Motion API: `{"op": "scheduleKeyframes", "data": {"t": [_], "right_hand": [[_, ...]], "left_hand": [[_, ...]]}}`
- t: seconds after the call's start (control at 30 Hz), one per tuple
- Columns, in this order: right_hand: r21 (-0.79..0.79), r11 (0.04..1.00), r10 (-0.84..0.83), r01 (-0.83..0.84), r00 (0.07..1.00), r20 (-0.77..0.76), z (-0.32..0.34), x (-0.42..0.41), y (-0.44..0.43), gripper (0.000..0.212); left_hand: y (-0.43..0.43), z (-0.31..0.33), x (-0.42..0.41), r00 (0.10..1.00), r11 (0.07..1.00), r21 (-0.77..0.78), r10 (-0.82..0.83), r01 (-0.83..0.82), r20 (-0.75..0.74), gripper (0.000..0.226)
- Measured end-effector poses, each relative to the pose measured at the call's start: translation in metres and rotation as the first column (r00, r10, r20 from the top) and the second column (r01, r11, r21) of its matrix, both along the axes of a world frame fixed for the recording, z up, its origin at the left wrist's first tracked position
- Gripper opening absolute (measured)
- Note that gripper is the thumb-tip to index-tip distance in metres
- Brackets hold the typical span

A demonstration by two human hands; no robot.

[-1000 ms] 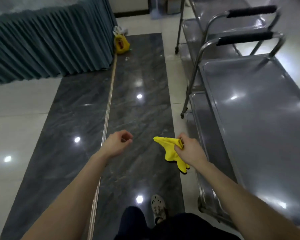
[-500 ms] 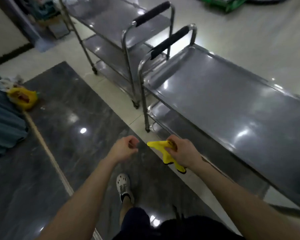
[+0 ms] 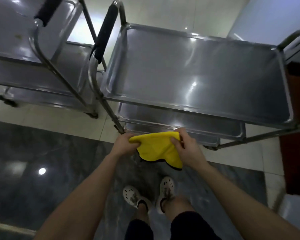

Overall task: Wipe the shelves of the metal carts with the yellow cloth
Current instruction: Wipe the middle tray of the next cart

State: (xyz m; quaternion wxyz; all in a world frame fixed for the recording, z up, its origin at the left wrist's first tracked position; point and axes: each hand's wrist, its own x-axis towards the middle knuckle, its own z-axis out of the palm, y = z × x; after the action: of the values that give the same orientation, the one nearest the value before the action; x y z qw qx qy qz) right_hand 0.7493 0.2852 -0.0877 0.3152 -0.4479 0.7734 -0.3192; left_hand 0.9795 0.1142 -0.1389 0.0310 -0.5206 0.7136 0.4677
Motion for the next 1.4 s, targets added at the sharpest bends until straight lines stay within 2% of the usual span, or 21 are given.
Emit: {"op": "scheduleKeyframes", "data": {"t": [0.07, 0.13, 0.2, 0.27, 0.33, 0.37, 0.43, 0.53, 0.67, 0.73, 0.77, 0.8, 0.87, 0.93, 1.0, 1.07, 1.13, 1.2, 1.3, 1.33, 1.4], "right_hand": [[0.022, 0.989, -0.144, 0.144, 0.989, 0.013, -0.023, 0.002, -0.001, 0.025], [0.027, 0.966, -0.259, 0.258, 0.965, 0.032, -0.052, 0.004, -0.009, 0.032], [0.046, 0.929, -0.371, 0.368, 0.924, 0.089, -0.087, 0.004, -0.024, 0.039], [0.093, 0.905, -0.425, 0.415, 0.889, 0.168, -0.124, 0.001, -0.042, 0.056], [0.06, 0.94, -0.341, 0.336, 0.91, 0.235, -0.161, -0.001, -0.055, 0.069], [0.026, 0.958, -0.283, 0.284, 0.933, 0.222, -0.178, -0.002, -0.061, 0.068], [0.007, 0.976, -0.217, 0.218, 0.968, 0.127, -0.21, -0.005, -0.071, 0.056], [-0.043, 0.978, -0.205, 0.206, 0.978, 0.044, -0.244, -0.01, -0.094, 0.037], [-0.23, 0.944, -0.251, 0.237, 0.967, -0.036, -0.267, -0.017, -0.143, 0.032], [-0.29, 0.927, -0.276, 0.238, 0.956, -0.096, -0.279, -0.02, -0.17, 0.032], [-0.266, 0.941, -0.265, 0.21, 0.946, -0.188, -0.285, -0.023, -0.18, 0.031], [-0.204, 0.967, -0.22, 0.154, 0.907, -0.359, -0.297, -0.024, -0.189, 0.03], [-0.023, 0.995, -0.085, 0.094, 0.734, -0.674, -0.324, -0.025, -0.199, 0.04], [-0.031, 0.994, -0.092, 0.104, 0.65, -0.755, -0.342, -0.02, -0.202, 0.049], [-0.165, 0.984, -0.166, 0.061, 0.635, -0.755, -0.349, -0.01, -0.211, 0.053], [-0.187, 0.982, -0.149, 0.005, 0.627, -0.764, -0.348, 0.007, -0.225, 0.059], [-0.065, 0.998, -0.035, -0.02, 0.671, -0.741, -0.343, 0.025, -0.239, 0.068], [0.094, 0.995, 0.09, -0.035, 0.724, -0.684, -0.348, 0.037, -0.248, 0.076], [0.162, 0.987, 0.124, -0.021, 0.742, -0.659, -0.355, 0.034, -0.252, 0.081], [0.166, 0.986, 0.124, -0.018, 0.745, -0.655, -0.356, 0.031, -0.251, 0.082], [0.183, 0.983, 0.124, -0.004, 0.752, -0.648, -0.354, 0.027, -0.249, 0.085]], "left_hand": [[-0.009, -0.016, -0.002, 0.971, 0.969, 0.159, 0.21, -0.191, -0.115, 0.024], [-0.016, -0.04, -0.009, 0.949, 0.951, 0.172, 0.282, -0.256, -0.143, 0.028], [-0.022, -0.069, -0.018, 0.944, 0.958, 0.072, 0.284, -0.276, -0.168, 0.03], [-0.03, -0.101, -0.026, 0.939, 0.956, -0.057, 0.269, -0.287, -0.214, 0.037], [-0.04, -0.135, -0.031, 0.948, 0.956, -0.169, 0.191, -0.238, -0.255, 0.031], [-0.045, -0.152, -0.034, 0.954, 0.956, -0.217, 0.138, -0.198, -0.265, 0.024], [-0.057, -0.182, -0.038, 0.958, 0.948, -0.273, 0.089, -0.166, -0.272, 0.017], [-0.08, -0.213, -0.048, 0.944, 0.915, -0.343, 0.1, -0.212, -0.316, 0.024], [-0.125, -0.234, -0.071, 0.922, 0.794, -0.535, 0.08, -0.288, -0.378, 0.028], [-0.147, -0.246, -0.079, 0.941, 0.75, -0.606, 0.063, -0.264, -0.332, 0.025], [-0.154, -0.25, -0.082, 0.962, 0.739, -0.638, 0.049, -0.216, -0.269, 0.026], [-0.16, -0.26, -0.08, 0.976, 0.717, -0.678, 0.011, -0.16, -0.218, 0.028], [-0.166, -0.277, -0.07, 0.976, 0.607, -0.791, -0.115, -0.077, -0.183, 0.034], [-0.163, -0.295, -0.051, 0.927, 0.443, -0.879, -0.226, -0.175, -0.299, 0.031], [-0.152, -0.312, -0.028, 0.854, 0.319, -0.857, -0.203, -0.404, -0.478, 0.02], [-0.151, -0.317, -0.011, 0.714, 0.347, -0.673, -0.011, -0.654, -0.7, 0.032], [-0.164, -0.306, 0.001, 0.585, 0.372, -0.504, 0.143, -0.779, -0.798, 0.054], [-0.189, -0.286, 0.008, 0.558, 0.477, -0.429, 0.165, -0.767, -0.814, 0.066], [-0.221, -0.258, 0.003, 0.525, 0.728, -0.232, 0.202, -0.645, -0.827, 0.051], [-0.229, -0.255, -0.001, 0.505, 0.754, -0.178, 0.227, -0.632, -0.833, 0.048], [-0.235, -0.253, -0.006, 0.474, 0.752, -0.128, 0.264, -0.646, -0.84, 0.058]]}}
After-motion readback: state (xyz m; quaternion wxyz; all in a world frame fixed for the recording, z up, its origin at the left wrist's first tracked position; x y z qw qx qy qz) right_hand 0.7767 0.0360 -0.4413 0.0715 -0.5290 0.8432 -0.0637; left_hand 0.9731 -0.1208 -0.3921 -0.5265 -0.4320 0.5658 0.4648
